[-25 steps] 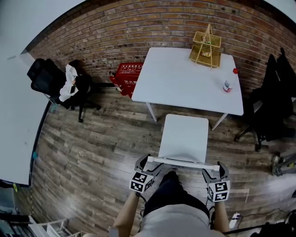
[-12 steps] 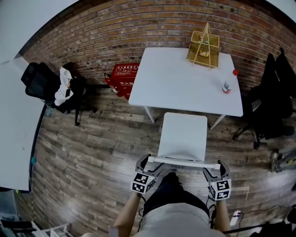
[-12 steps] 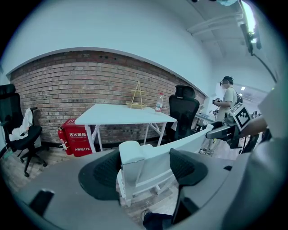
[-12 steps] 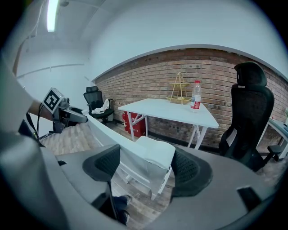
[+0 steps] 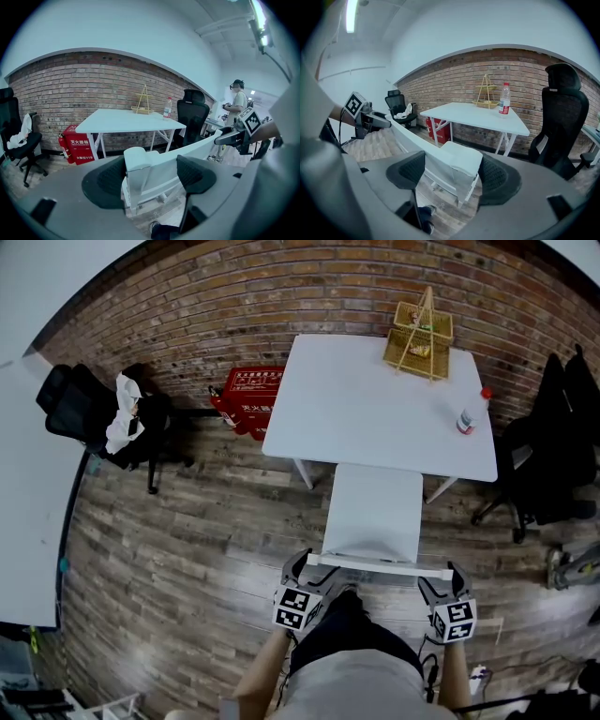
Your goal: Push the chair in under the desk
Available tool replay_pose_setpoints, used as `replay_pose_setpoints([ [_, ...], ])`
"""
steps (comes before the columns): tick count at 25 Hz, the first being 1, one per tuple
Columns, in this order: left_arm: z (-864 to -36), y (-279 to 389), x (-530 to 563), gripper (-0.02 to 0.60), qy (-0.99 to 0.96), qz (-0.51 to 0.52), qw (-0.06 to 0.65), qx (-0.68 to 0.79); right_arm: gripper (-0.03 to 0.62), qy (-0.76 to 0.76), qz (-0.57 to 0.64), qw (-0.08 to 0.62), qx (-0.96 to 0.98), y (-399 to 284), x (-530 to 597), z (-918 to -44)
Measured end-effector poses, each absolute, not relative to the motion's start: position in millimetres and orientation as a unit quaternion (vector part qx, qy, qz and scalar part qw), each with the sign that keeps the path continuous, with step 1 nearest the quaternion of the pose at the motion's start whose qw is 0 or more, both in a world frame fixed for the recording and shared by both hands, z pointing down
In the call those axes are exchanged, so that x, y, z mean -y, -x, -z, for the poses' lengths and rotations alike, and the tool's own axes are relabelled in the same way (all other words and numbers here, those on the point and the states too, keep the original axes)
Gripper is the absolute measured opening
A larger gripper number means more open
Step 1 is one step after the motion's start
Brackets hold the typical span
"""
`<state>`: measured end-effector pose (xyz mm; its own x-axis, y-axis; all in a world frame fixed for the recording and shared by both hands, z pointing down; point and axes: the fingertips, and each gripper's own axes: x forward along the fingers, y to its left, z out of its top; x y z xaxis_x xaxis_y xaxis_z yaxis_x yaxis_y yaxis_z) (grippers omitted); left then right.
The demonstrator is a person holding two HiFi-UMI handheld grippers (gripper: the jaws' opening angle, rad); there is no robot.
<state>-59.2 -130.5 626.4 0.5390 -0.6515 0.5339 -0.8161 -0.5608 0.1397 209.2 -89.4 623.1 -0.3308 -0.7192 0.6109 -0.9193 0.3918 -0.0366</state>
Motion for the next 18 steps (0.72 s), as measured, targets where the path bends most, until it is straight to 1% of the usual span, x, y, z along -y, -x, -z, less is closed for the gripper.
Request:
replay_pose_setpoints([
  [18, -631, 62, 160, 0.347, -0.859, -0.213, 0.184, 0.427, 0.354, -0.518, -0.193, 0.268, 0.789, -207, 116, -623],
])
